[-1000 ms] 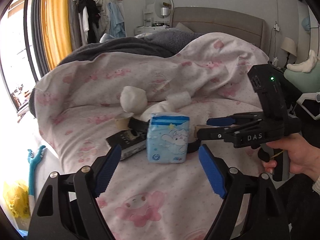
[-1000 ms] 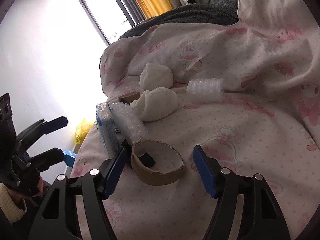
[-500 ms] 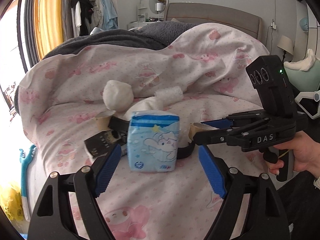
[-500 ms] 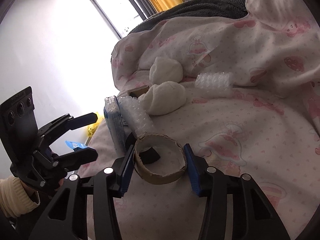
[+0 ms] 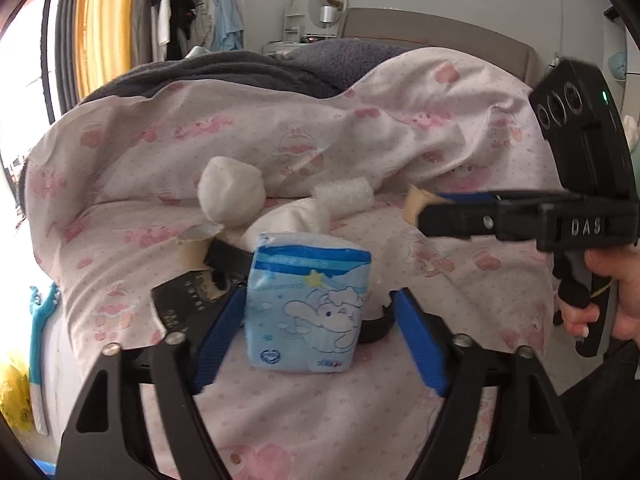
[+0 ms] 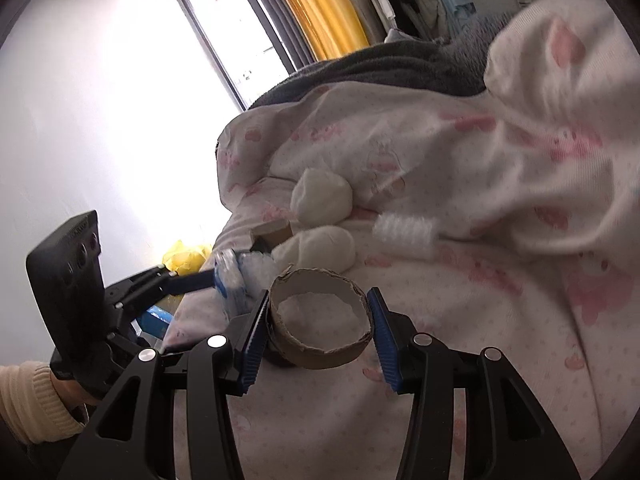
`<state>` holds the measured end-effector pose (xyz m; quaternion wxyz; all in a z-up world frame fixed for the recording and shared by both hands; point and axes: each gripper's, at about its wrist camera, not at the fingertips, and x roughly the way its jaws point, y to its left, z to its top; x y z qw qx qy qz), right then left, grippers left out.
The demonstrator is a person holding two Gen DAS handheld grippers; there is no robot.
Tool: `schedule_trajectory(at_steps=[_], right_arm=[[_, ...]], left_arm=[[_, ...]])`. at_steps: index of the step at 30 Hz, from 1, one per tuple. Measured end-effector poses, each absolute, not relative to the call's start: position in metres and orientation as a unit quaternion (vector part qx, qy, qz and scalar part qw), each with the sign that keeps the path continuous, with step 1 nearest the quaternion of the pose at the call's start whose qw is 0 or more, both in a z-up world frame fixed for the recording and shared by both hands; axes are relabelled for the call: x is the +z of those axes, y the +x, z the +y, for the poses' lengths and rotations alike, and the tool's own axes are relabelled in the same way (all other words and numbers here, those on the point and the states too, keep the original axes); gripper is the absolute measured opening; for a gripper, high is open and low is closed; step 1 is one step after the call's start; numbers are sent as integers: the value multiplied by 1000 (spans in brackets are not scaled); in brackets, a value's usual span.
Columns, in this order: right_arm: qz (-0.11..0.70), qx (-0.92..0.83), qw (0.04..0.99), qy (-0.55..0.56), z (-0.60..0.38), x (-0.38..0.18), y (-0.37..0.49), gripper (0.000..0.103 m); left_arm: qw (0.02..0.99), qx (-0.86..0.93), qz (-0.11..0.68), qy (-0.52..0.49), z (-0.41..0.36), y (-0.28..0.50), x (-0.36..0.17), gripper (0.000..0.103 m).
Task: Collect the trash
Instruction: 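Grasp the blue tissue pack with the left tool while the right tool grasps the cardboard roll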
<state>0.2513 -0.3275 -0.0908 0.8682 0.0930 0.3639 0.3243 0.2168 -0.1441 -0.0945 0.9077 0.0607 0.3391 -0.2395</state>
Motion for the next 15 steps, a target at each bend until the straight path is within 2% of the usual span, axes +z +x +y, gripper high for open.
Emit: schedule_trajectory(at_steps=[2,5,15], right_arm=[[362,324,870,88,-323,-87,252,49],[363,322,871,78,-316,-84,251,49],[344,322,880,47,-282,-53,249,49]], left_arm=[[909,-236,336,65,-145,218,-95,64],[906,-241,343,52,-142,223,-96,56],[915,-236,328,14,-108,220,-77,54]])
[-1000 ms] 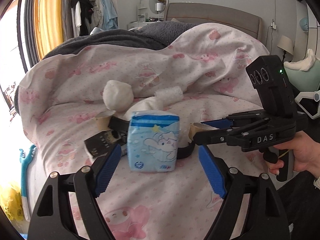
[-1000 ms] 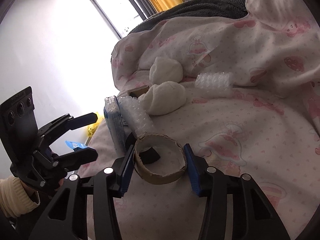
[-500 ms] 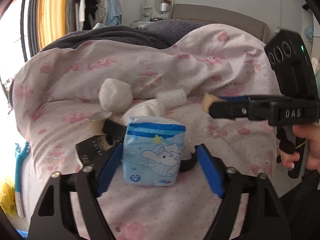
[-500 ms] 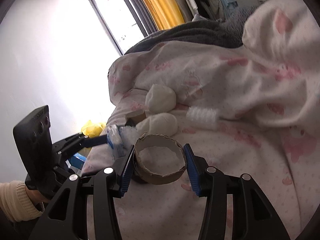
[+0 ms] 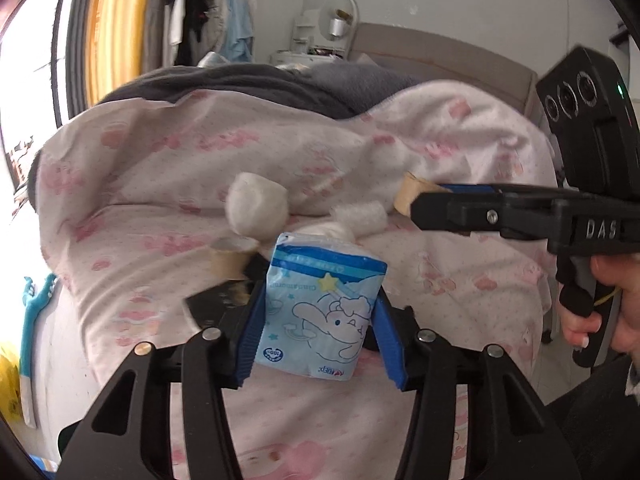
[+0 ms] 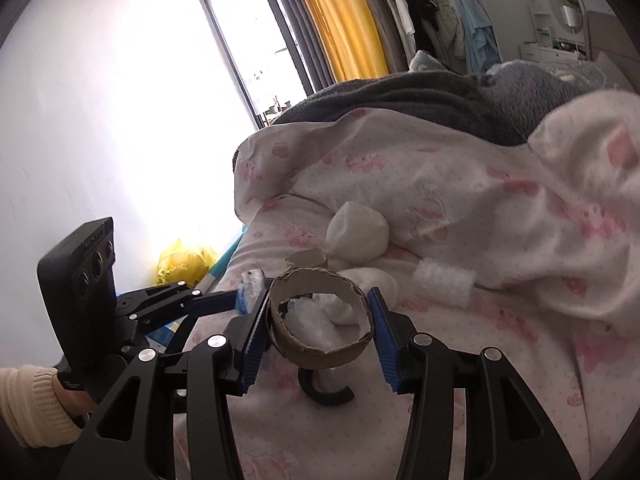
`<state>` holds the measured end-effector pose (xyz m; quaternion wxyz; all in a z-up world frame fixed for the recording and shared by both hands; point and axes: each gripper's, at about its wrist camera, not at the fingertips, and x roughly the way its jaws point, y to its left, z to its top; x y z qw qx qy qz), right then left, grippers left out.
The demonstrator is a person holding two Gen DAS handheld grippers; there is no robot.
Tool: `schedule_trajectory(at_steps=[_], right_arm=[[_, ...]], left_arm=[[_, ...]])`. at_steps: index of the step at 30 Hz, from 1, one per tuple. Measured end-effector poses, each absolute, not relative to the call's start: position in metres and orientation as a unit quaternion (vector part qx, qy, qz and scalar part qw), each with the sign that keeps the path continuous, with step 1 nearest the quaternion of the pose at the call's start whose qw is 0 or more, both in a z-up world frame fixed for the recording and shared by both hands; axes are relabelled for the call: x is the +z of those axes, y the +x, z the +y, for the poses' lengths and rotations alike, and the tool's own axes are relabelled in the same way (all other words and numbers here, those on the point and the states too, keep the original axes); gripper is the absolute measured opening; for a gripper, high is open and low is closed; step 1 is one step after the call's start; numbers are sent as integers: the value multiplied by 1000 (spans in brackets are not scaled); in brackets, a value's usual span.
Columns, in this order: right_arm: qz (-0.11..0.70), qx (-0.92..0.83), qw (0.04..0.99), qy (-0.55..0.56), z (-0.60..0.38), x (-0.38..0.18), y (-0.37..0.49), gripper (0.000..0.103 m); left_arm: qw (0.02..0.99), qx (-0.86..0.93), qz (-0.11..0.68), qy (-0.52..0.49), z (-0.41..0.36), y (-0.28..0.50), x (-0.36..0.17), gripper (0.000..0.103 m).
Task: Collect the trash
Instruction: 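Grasp the blue tissue pack with the left tool while the right tool grasps the cardboard roll, then carry the tissue pack and cardboard roll over the black bin with both tools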
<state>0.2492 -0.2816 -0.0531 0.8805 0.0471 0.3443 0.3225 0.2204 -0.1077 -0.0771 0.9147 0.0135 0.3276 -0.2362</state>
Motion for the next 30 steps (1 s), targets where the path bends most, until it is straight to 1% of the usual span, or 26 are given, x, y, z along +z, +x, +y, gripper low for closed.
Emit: schedule_trajectory(at_steps=[8,14,23,30], right_arm=[[337,324,884,5,-237,-44,250,49],[338,342,877,-5,-193,-43,252,49],[346,385,856,-3,-126,-44,247,49],[365,409,836,-14,-70,-60,237,49]], left_arm=[[934,-165,317,13,-67,225,-65,54],[934,-129,333,-19,-22,228,-61,54],[916,-79,393,-23,41,219,-92,54],[906,-57,417,-45,87,207,-106,54]])
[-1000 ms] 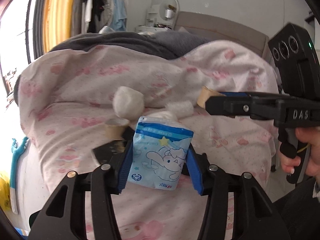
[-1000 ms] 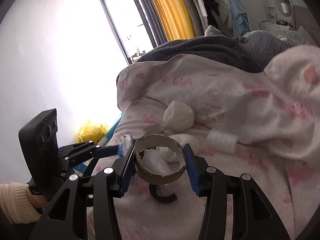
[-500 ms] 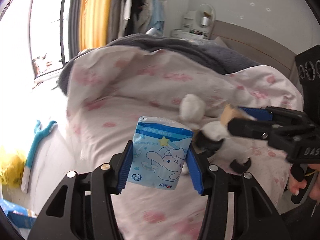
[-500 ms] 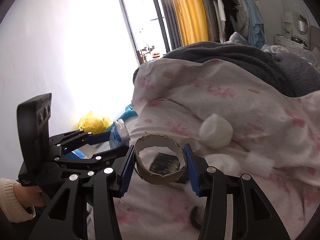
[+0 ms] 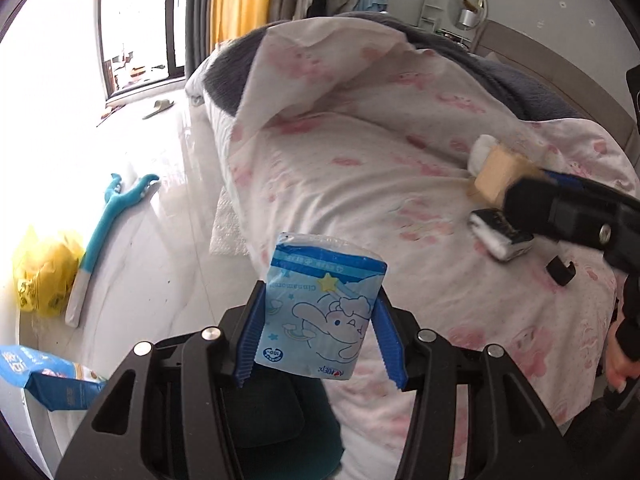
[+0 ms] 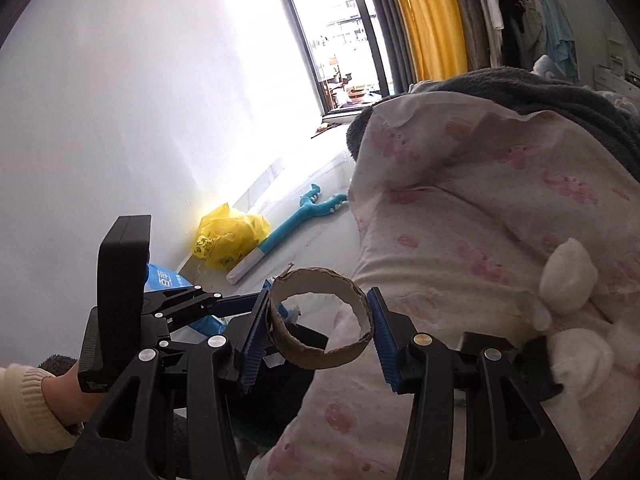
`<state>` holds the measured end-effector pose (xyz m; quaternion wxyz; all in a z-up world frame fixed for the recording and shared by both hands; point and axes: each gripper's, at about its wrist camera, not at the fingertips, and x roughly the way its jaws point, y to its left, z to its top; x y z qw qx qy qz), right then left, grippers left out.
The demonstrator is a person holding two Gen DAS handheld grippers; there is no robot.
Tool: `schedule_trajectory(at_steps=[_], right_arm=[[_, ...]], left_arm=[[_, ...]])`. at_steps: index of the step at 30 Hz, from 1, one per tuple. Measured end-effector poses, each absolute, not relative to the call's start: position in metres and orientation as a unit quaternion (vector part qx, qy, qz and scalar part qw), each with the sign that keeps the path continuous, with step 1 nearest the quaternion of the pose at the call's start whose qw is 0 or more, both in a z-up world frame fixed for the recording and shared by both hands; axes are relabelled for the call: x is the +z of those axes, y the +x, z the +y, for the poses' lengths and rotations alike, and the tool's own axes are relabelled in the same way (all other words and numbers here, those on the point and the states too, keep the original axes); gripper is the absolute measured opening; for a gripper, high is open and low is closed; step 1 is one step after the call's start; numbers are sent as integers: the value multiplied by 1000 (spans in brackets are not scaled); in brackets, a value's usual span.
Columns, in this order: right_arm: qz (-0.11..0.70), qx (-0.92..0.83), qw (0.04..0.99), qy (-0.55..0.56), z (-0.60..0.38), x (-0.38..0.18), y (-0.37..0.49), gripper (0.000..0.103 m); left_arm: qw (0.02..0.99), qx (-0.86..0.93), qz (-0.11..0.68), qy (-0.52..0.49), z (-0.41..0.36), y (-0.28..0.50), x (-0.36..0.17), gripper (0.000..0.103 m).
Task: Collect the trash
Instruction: 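Carry the tissue pack and cardboard roll over the black bin with both tools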
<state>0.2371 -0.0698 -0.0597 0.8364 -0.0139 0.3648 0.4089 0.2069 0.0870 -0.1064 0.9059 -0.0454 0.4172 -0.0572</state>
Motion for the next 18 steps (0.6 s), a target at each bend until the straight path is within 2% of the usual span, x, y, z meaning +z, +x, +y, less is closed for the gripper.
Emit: schedule_trajectory(at_steps=[8,18], right_arm=[[405,420,812,-21,-17,-84,228,49],[445,426,787,-37,30,-107,225,49]], left_arm=[[879,-37,475,-32,121,195,-138,55],[820,-32,567,-66,162,181,-188,55]])
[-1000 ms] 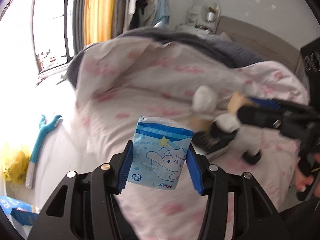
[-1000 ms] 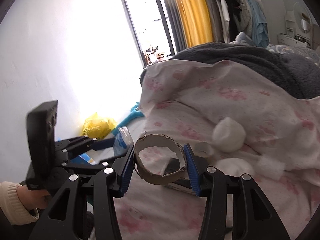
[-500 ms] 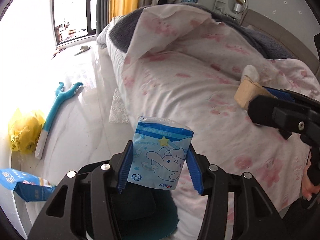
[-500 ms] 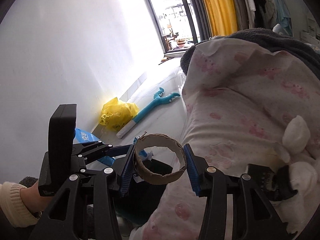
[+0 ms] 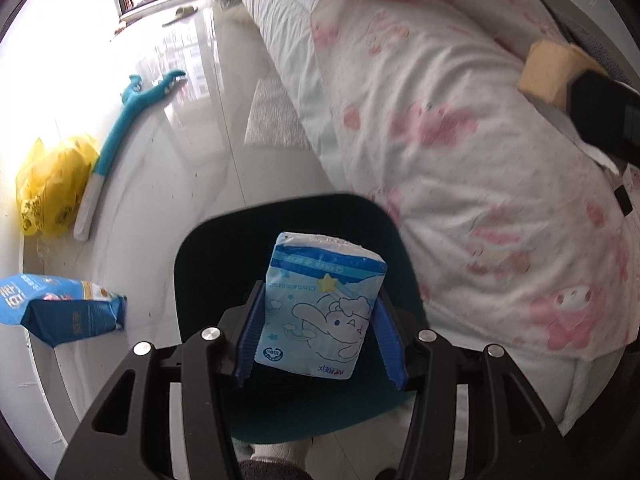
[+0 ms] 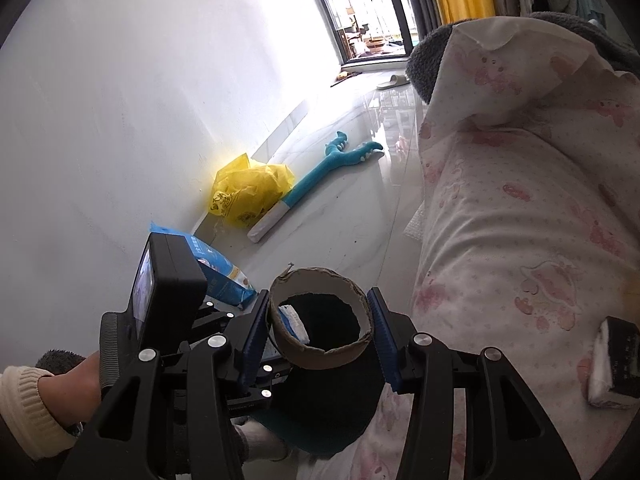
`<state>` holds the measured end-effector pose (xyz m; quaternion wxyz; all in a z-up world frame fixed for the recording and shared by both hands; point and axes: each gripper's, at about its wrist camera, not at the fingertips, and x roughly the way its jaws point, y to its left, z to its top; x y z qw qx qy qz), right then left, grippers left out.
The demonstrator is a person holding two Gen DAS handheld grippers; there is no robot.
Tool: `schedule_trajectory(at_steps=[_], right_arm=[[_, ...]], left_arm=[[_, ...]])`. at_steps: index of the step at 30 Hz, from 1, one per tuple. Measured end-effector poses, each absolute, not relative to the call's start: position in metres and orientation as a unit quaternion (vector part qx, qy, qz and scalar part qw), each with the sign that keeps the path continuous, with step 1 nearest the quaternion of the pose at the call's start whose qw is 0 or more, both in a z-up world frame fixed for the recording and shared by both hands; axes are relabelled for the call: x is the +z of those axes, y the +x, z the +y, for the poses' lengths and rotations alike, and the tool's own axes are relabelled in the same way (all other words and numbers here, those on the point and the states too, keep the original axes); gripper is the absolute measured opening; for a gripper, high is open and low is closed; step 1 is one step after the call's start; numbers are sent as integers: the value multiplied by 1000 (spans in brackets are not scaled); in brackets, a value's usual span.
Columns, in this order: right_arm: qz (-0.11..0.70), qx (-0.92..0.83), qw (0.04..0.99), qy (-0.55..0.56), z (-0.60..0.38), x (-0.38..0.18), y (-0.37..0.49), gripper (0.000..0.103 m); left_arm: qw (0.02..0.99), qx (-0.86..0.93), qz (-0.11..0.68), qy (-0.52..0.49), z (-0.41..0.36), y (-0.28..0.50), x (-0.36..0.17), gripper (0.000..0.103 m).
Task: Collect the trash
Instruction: 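Carry the tissue pack and cardboard roll over the black bin with both tools, then open both tools to drop the tissue pack and cardboard roll into the bin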
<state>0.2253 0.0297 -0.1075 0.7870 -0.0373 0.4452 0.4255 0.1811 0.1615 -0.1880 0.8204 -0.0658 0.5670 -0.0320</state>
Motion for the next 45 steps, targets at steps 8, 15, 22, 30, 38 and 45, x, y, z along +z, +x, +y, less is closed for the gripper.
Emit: schedule_trajectory(at_steps=[8,15,22,30,38,45], right_arm=[[466,429,773,-45,62,-123,225,49],[481,423,766,-58,84,-142,229,49],[506,405,758,-73,91,-170,234,49],[523,390,751,-104,119,-199,231,49],[544,373,740,-129,142,-228,230,49],[558,346,738,-154,148,-250,229,54]], left_arm=[[818,-20,571,-69,182,172,-190,83],[839,17,539,-77,211,159,-169,84],[864,39,491,-101,234,148,-143,84],[909,44,404,-98,243,134,-99,84],[926,40,362,-101,247,123,-75,76],[934,44,334,-114,257,111,-63,70]])
